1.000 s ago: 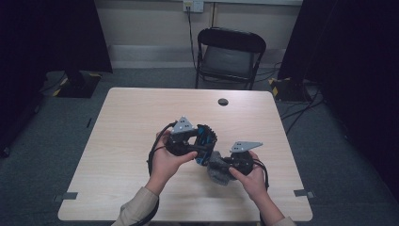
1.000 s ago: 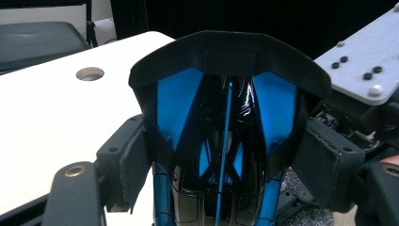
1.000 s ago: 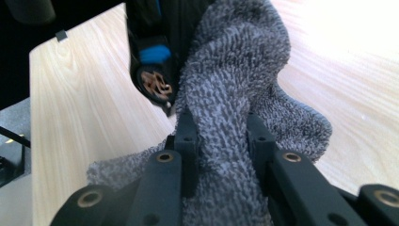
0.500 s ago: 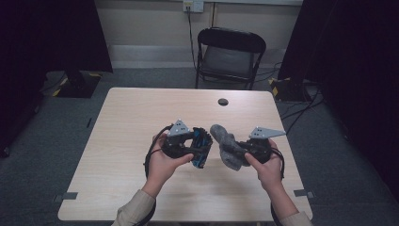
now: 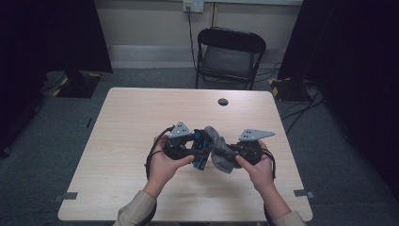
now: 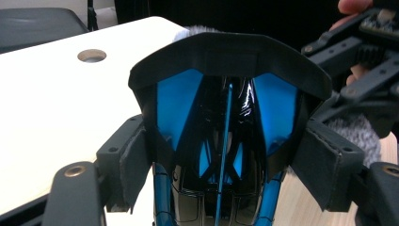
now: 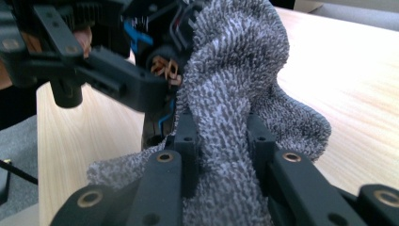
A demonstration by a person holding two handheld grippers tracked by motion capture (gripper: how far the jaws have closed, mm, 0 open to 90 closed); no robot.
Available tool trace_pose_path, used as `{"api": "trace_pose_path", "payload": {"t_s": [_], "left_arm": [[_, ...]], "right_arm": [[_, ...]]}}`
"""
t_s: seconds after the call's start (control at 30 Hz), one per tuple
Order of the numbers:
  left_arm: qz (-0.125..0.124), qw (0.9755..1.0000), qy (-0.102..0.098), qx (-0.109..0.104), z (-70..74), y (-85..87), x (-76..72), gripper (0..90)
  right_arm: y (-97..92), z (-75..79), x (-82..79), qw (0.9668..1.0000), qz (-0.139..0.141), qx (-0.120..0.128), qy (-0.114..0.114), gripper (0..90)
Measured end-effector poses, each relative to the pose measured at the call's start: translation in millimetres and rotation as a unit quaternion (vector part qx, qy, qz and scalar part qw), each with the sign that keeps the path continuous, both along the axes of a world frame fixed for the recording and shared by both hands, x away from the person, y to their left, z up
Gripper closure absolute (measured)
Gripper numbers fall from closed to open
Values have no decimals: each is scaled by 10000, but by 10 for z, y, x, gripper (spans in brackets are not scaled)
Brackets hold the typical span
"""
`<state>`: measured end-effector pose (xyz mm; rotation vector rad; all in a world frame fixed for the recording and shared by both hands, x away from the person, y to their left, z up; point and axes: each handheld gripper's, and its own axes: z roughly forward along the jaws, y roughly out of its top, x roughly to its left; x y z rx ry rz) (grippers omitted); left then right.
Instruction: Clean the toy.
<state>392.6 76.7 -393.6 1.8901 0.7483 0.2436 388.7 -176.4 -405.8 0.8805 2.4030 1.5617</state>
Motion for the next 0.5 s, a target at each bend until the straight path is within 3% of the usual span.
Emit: {"api": "trace_pose_path", "payload": {"t_s": [0.5], "left_arm": [[21, 9999, -63, -89, 72, 6, 1, 255]], "right_arm": [[133, -201, -55, 9990, 225, -350, 150, 728]]}}
